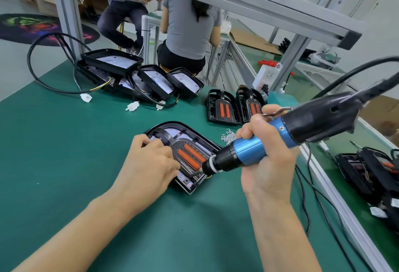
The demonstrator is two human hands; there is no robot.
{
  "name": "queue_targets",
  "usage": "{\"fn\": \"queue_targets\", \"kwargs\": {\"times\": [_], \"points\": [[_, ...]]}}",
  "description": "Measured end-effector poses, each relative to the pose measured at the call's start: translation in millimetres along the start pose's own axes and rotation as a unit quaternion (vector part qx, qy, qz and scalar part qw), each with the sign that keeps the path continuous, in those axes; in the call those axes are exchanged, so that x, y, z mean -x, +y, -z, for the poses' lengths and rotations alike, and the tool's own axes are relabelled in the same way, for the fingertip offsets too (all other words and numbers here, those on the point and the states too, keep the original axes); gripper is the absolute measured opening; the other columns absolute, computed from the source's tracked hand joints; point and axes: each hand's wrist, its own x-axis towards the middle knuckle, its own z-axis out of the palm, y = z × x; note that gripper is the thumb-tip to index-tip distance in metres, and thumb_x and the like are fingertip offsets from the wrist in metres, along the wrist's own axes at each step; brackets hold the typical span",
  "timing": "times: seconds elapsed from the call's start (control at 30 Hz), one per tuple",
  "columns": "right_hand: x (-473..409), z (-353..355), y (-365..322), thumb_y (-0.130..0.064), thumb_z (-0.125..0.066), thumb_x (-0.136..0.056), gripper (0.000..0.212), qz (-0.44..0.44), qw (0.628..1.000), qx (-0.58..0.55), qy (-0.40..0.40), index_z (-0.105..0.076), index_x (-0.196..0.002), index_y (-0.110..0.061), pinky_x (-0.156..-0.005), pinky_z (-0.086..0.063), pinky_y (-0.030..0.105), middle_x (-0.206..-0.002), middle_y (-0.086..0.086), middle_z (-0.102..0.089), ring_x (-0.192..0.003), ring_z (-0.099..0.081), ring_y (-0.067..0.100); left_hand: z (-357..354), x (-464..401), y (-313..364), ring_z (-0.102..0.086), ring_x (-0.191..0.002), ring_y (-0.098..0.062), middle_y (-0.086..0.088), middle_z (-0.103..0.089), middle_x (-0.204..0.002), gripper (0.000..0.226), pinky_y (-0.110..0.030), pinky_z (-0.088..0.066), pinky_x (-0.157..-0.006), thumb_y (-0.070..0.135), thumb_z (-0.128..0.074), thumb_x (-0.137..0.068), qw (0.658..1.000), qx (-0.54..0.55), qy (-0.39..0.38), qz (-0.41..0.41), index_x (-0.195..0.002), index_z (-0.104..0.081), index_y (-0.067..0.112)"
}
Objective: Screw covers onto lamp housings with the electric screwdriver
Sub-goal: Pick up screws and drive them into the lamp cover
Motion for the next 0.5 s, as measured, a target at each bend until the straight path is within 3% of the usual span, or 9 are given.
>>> {"fn": "queue_targets", "kwargs": {"times": [0.2,0.3,0.4,0.5], "points": [[7,-9,12,0.004,-0.061,-0.071,0.031,-0.013,1.0,0.015,-0.023,-0.065,-0.077,-0.026,-0.057,-0.047,0.028,-0.061,0.001,-0.051,-0.053,-0.049,0.018,6,-2,-2,-0.056,-0.071,-0.019,0.009,-0.06,-0.066,0.012,-0.039,-0.039,-0.084,0.027,-0.075,-0.078,0.999,-0.019,-0.04,-0.029,-0.067,-0.072,0.027],[6,-10,13,0.003,-0.064,-0.069,0.03,-0.017,0.999,0.013,-0.031,-0.064,-0.079,-0.026,-0.058,-0.047,0.027,-0.062,0.002,-0.05,-0.053,-0.049,0.017,2,-3,1,-0.052,-0.087,-0.018,0.008,-0.061,-0.086,0.02,-0.034,-0.031,-0.092,0.031,-0.052,-0.094,0.998,0.02,-0.051,-0.022,-0.091,-0.072,0.027],[8,-13,15,0.0,-0.068,-0.066,0.029,-0.014,0.999,0.018,-0.04,-0.065,-0.078,-0.027,-0.058,-0.047,0.027,-0.062,-0.002,-0.052,-0.053,-0.049,0.017,1,-1,2,-0.056,-0.085,-0.026,0.0,-0.063,-0.085,0.018,-0.037,-0.042,-0.084,0.018,-0.054,-0.094,0.994,0.102,-0.03,-0.009,-0.096,-0.072,0.018],[7,-10,10,0.004,-0.059,-0.072,0.027,0.008,1.0,0.008,-0.007,-0.06,-0.082,-0.022,-0.059,-0.045,0.027,-0.059,-0.003,-0.052,-0.053,-0.049,0.017,2,-1,3,-0.056,-0.079,-0.025,-0.002,-0.066,-0.077,0.017,-0.04,-0.045,-0.077,0.013,-0.057,-0.093,0.977,0.207,0.008,0.046,-0.098,-0.073,0.015]]}}
